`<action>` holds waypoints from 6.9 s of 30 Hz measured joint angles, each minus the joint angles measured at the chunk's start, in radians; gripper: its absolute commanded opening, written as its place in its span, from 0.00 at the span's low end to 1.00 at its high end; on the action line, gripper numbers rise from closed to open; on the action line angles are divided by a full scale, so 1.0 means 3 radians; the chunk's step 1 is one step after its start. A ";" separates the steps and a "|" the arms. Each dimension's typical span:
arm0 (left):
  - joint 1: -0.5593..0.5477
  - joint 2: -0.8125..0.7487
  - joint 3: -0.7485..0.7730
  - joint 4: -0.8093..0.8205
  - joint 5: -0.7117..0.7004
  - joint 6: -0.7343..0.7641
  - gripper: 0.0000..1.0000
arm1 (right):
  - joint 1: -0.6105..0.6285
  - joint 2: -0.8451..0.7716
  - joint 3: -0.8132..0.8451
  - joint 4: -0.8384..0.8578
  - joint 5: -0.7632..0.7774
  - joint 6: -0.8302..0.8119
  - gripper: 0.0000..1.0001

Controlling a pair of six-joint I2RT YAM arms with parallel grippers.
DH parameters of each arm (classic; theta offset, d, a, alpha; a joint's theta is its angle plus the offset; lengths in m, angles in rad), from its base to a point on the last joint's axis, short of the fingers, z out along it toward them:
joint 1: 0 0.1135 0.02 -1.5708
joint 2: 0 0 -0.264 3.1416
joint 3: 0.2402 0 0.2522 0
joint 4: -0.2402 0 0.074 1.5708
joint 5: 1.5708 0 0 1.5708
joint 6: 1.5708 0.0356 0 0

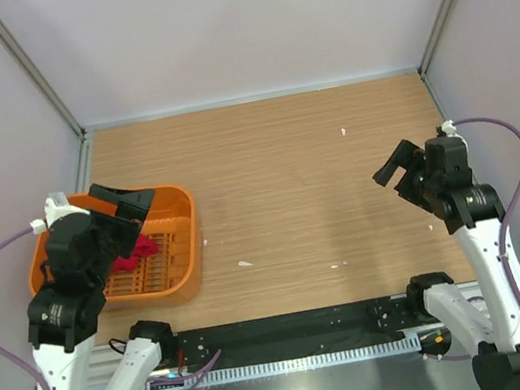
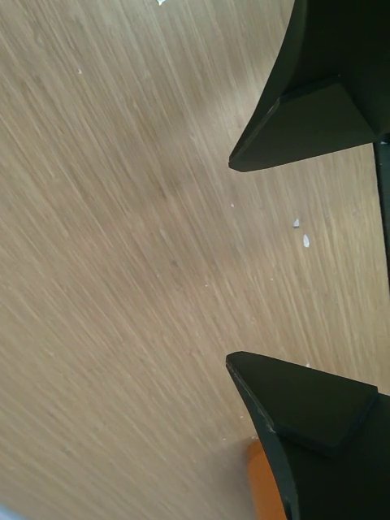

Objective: Fold and stack the t-shirts
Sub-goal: Grab the tshirt from the pile, then move the tshirt to the center of the board, then flatten the tshirt out

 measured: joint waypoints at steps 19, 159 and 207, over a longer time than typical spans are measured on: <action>0.0697 0.2641 0.0662 -0.1090 -0.1111 0.1071 0.93 | 0.0540 0.0855 0.0098 0.0371 -0.1526 -0.0317 1.00; -0.1873 0.0098 0.0000 -0.0262 -0.0635 0.1348 0.78 | 0.2888 0.1914 0.3691 0.0003 0.0064 -0.1110 0.01; -0.1928 0.1633 0.1865 -0.0037 -0.0234 0.2065 0.00 | 0.2889 0.1247 0.2977 0.0329 -0.0340 -0.0627 0.02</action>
